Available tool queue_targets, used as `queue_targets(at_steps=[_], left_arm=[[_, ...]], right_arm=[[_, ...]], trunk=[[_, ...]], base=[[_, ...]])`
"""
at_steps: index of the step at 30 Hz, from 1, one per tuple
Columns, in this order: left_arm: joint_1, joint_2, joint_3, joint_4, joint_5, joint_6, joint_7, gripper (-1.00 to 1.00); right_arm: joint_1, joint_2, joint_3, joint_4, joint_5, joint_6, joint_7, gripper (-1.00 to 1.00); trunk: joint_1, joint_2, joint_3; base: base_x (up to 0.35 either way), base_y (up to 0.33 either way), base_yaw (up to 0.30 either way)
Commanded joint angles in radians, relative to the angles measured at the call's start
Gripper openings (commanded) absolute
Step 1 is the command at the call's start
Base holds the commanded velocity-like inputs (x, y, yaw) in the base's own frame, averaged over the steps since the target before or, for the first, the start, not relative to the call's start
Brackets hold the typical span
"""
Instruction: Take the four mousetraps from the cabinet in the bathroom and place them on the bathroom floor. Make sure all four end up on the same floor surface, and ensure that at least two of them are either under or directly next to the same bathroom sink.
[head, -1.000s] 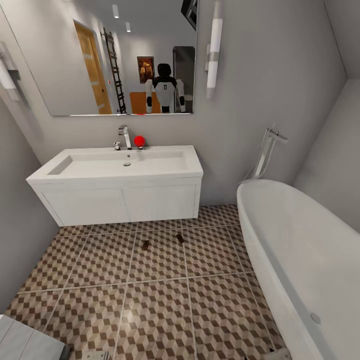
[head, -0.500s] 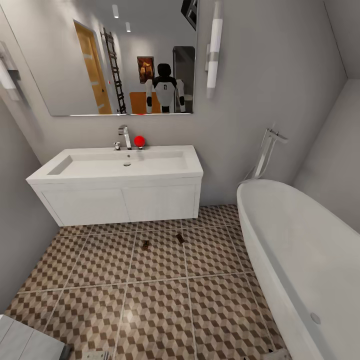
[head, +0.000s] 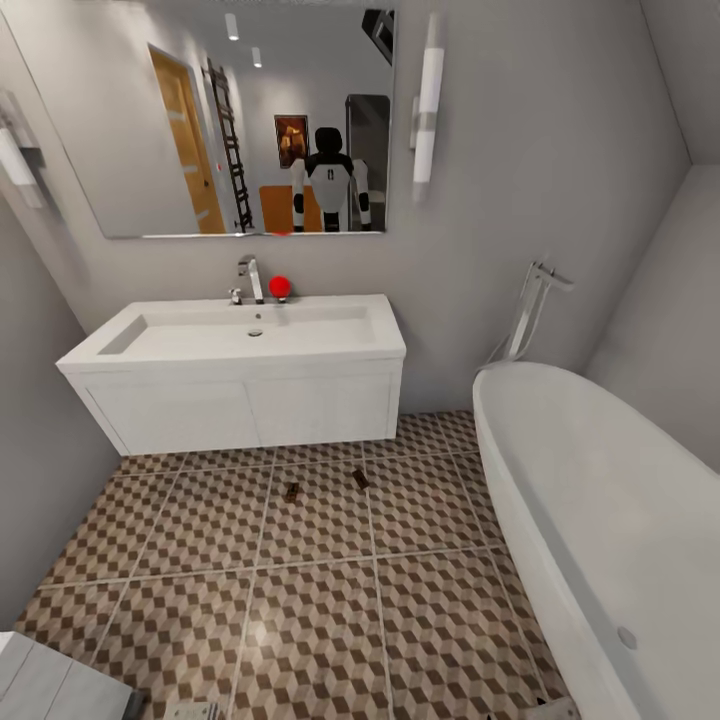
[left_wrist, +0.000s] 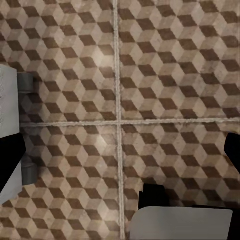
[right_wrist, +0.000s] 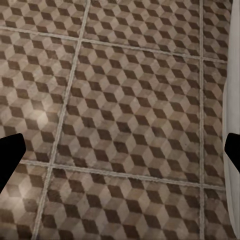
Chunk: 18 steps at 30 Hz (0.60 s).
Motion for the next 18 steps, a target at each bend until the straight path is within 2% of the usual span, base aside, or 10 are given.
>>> queue_targets(at_steps=[1, 18], left_arm=[[-0.001, -0.001, -0.008, 0.004, 0.004, -0.006, 0.002, 1.00], [-0.001, -0.001, -0.008, 0.004, 0.004, -0.006, 0.002, 1.00]], right_arm=[[-0.001, 0.000, 0.001, 0.001, 0.003, -0.003, 0.001, 1.00], [-0.001, 0.000, 0.001, 0.001, 0.003, -0.003, 0.001, 1.00]], trunk=[[-0.004, 0.007, 0.003], [-0.069, 0.126, 0.080]], base=[[0.000, 0.000, 0.000], [0.000, 0.000, 0.000]])
